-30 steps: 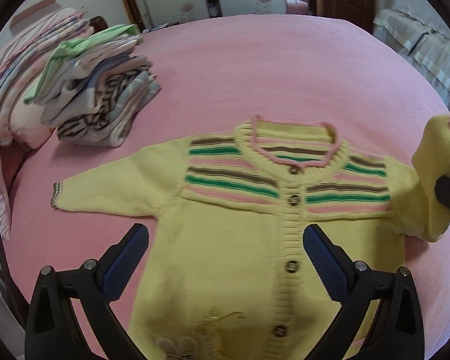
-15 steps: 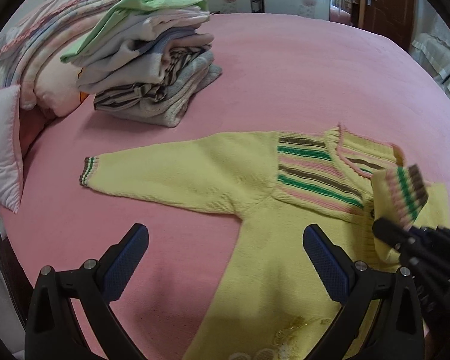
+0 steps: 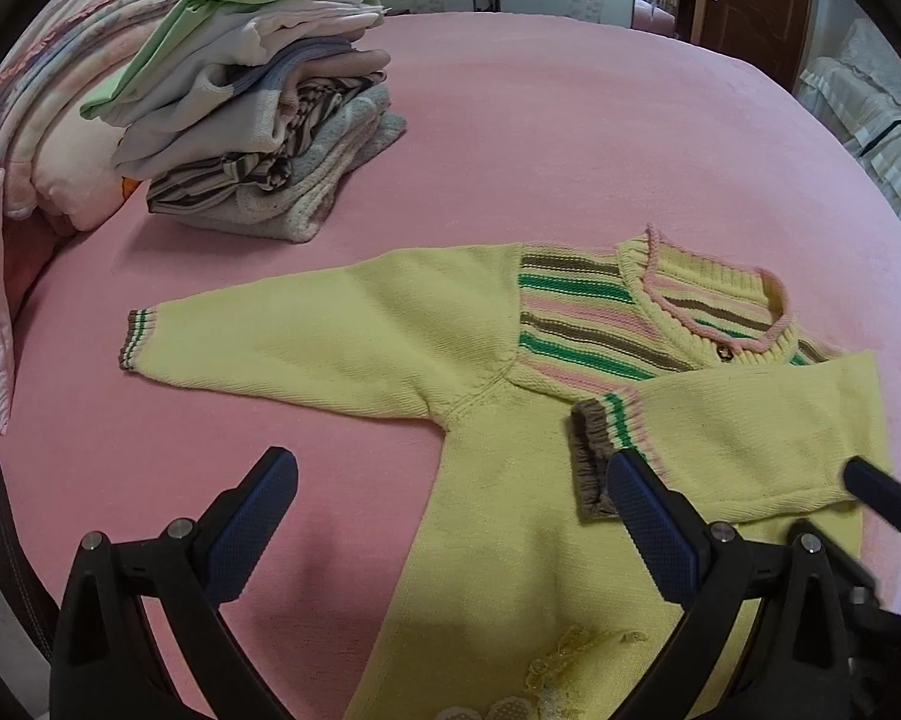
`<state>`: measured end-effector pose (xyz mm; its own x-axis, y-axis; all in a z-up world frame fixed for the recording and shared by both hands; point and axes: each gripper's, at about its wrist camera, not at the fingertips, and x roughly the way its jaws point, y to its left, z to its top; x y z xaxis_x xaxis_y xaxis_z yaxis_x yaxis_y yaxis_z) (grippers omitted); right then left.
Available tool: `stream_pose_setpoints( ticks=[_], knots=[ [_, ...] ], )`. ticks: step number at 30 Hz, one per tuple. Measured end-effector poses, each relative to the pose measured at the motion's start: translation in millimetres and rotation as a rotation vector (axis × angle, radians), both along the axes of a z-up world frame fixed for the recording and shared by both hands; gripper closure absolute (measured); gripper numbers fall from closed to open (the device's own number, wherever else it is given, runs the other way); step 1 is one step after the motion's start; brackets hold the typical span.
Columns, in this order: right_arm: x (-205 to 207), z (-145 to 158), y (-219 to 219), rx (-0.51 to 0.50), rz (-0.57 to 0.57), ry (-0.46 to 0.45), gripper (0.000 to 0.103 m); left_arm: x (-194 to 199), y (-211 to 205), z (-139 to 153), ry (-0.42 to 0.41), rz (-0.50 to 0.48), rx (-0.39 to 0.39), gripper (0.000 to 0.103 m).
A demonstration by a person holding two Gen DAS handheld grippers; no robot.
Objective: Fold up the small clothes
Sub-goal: 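Grasp the sleeve cuff with the right tool and fold it across the body, then grasp the folded sleeve cuff with the left tool and adjust it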
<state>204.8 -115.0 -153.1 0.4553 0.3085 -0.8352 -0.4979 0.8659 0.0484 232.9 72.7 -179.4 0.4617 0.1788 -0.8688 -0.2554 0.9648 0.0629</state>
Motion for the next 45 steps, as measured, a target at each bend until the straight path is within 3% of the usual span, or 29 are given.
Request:
stream_pose_setpoints(
  ticks=[3,6,10,15,20,25,34,40,41,45],
  knots=[
    [-10,13,-25,-0.055,-0.034,-0.059,0.053,3,0,0,0.008,-0.051,-0.055,0.01],
    [-14,22,-53,-0.09,-0.1,-0.094,0.053,7,1,-6,0.038,-0.137,-0.156,0.014],
    [-20,26,-86,-0.099,-0.175,-0.127,0.053,5,0,-13,0.022,-0.218,-0.211,0.017],
    [-20,13,-110,-0.085,-0.254,-0.113,0.053,11,2,-30,0.033,-0.247,-0.359,0.046],
    [-20,-3,-118,-0.052,-0.286,-0.079,0.053,17,-9,-39,0.034,-0.299,-0.415,0.046],
    [-21,-12,-122,-0.039,-0.299,-0.065,0.053,30,-15,-57,0.1,-0.272,-0.481,0.046],
    [-18,-19,-131,-0.006,-0.317,-0.05,0.053,38,-21,-71,0.11,-0.255,-0.66,0.071],
    [-19,-20,-137,-0.001,-0.328,-0.059,0.053,44,-22,-76,0.081,-0.207,-0.704,0.081],
    [-19,-20,-139,-0.008,-0.33,-0.061,0.053,45,-24,-74,0.073,-0.204,-0.686,0.087],
    [-16,-24,-147,-0.026,-0.341,-0.059,0.053,47,-30,-67,0.078,-0.213,-0.599,0.095]
  ],
)
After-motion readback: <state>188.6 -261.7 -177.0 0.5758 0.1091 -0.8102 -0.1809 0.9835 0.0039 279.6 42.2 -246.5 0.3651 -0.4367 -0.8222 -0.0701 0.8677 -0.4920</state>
